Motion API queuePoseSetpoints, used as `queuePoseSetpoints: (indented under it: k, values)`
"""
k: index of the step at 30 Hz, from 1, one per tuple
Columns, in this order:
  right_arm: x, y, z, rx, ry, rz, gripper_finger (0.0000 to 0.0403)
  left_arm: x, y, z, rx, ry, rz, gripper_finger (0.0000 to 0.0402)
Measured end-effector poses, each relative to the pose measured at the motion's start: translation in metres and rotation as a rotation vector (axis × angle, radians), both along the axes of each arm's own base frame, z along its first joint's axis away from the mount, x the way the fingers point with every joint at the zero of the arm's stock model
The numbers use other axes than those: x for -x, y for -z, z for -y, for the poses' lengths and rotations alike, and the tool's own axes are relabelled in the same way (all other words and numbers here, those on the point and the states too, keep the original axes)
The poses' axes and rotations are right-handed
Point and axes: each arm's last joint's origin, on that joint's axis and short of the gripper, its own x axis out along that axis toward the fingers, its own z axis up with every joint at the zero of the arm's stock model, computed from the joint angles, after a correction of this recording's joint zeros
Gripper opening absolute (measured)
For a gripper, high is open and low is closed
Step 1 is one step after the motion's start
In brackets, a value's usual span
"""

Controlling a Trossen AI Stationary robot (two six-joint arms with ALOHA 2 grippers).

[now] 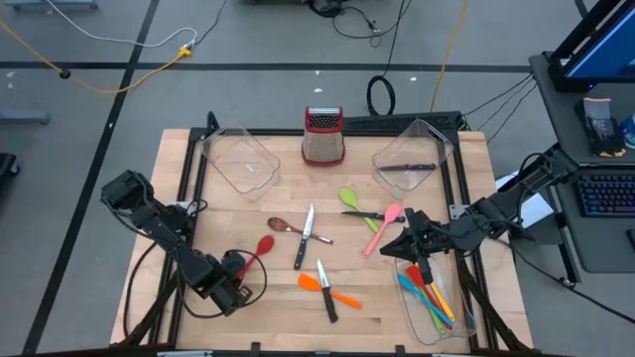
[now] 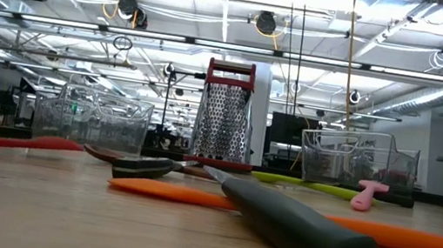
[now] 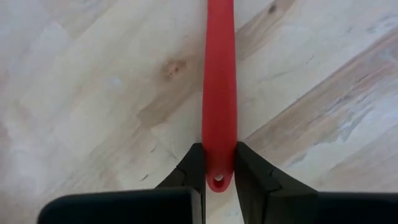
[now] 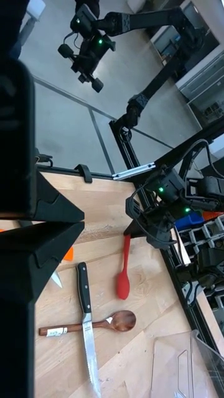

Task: Pick & Place Kitchen Items
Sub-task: Put the red serving spoon into the top left transparent bin

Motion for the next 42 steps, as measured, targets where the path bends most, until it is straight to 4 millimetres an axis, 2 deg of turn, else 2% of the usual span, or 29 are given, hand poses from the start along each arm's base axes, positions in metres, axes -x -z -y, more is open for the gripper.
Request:
queuePoseSetpoints:
  k: [8, 13, 20, 30, 37, 42]
  values:
    - [0.0, 0.0, 0.0, -0.002, 0.001, 0.0, 0.0, -0.002, -0.001, 0.001, -0.016, 0.033, 0.038, 0.0043]
    - [0.0, 0.0, 0.0, -0.002, 0.001, 0.0, 0.0, -0.004, -0.007, 0.009, -0.026, 0.11, 0.057, 0.0043]
    - [0.0, 0.0, 0.0, 0.0, 0.003, 0.001, 0.0, -0.022, -0.026, 0.027, -0.007, 0.192, 0.26, 0.0043]
    - [-0.003, 0.0, 0.006, 0.004, 0.033, 0.002, 0.0, -0.066, -0.049, 0.03, 0.038, 0.243, 0.61, 0.0043]
    - [-0.004, 0.0, 0.006, 0.03, 0.027, 0.007, 0.0, -0.1, -0.068, 0.017, 0.06, 0.348, 0.848, 0.0043]
    - [-0.003, 0.0, 0.006, 0.058, 0.019, 0.013, 0.0, -0.123, -0.082, -0.001, 0.083, 0.416, 1.002, 0.0043]
